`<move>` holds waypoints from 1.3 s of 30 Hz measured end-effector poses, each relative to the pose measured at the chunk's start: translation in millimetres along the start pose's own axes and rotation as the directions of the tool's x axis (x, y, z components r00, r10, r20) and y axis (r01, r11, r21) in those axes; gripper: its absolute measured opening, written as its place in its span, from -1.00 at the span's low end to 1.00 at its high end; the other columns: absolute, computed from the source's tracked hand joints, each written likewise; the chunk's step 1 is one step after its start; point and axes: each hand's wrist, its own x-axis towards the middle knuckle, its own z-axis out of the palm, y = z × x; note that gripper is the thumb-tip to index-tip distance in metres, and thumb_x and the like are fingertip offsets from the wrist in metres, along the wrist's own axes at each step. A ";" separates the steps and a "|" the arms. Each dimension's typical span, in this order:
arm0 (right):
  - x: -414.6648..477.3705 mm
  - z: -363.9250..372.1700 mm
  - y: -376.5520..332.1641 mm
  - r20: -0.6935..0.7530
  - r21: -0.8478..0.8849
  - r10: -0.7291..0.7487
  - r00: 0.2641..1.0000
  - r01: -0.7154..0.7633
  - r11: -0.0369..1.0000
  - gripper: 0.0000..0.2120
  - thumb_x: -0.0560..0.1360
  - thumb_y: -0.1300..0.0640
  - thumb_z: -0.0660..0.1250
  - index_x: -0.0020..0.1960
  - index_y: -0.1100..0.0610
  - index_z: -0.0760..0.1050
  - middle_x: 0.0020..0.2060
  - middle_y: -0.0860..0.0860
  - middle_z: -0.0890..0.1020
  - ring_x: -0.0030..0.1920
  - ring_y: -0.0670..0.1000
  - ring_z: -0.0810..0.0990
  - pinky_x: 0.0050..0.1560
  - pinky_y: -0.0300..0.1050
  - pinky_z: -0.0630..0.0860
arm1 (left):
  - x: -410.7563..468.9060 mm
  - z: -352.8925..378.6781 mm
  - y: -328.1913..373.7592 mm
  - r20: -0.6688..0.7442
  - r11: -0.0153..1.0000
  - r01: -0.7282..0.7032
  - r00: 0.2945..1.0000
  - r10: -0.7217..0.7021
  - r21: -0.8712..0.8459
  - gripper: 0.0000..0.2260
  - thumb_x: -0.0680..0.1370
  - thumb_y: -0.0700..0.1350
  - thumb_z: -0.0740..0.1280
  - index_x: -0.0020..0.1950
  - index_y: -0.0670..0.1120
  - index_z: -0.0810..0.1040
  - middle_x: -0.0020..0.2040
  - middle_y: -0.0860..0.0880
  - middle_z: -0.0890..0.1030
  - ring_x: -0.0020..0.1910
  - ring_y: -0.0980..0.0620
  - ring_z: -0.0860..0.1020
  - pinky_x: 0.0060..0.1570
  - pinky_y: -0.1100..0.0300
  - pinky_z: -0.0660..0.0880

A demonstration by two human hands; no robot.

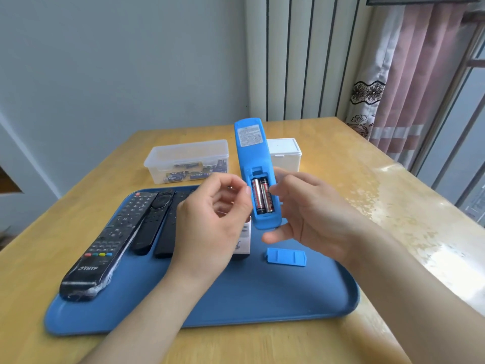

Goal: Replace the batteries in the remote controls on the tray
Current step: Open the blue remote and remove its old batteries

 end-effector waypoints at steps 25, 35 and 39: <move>-4.1 12.4 2.6 -0.024 -0.498 -0.142 0.990 0.111 0.860 -0.48 0.55 0.37 0.15 0.43 -0.02 0.40 0.01 0.10 0.68 -0.16 0.09 0.73 -0.38 -0.06 0.63 | 11.8 -11.3 -3.1 0.056 0.991 -0.016 0.998 0.008 0.132 -0.36 0.45 -0.14 0.44 0.45 0.13 0.25 0.44 0.22 0.34 0.38 0.21 0.39 0.30 0.10 0.42; -3.2 7.8 2.5 0.058 -0.184 -0.019 0.998 0.029 0.983 -0.52 0.53 0.40 0.16 0.34 0.02 0.51 0.03 0.17 0.65 -0.13 0.15 0.69 -0.44 -0.21 0.53 | 18.5 -19.2 -2.0 0.058 0.898 0.251 0.967 -0.247 -0.360 -0.36 0.36 -0.18 0.39 0.38 0.14 0.29 0.29 0.05 0.54 0.16 0.09 0.56 0.13 0.09 0.49; 1.9 2.6 4.7 -0.065 -0.340 -0.111 0.992 0.083 0.937 -0.57 0.36 0.27 0.30 0.18 0.02 0.63 -0.18 0.02 0.65 -0.27 -0.02 0.55 -0.28 -0.22 0.44 | 18.2 -26.9 -5.2 0.074 0.806 -0.265 0.961 0.268 0.529 -0.44 0.42 0.00 0.34 0.43 0.06 0.36 0.49 -0.02 0.28 0.44 -0.02 0.25 0.41 0.18 0.22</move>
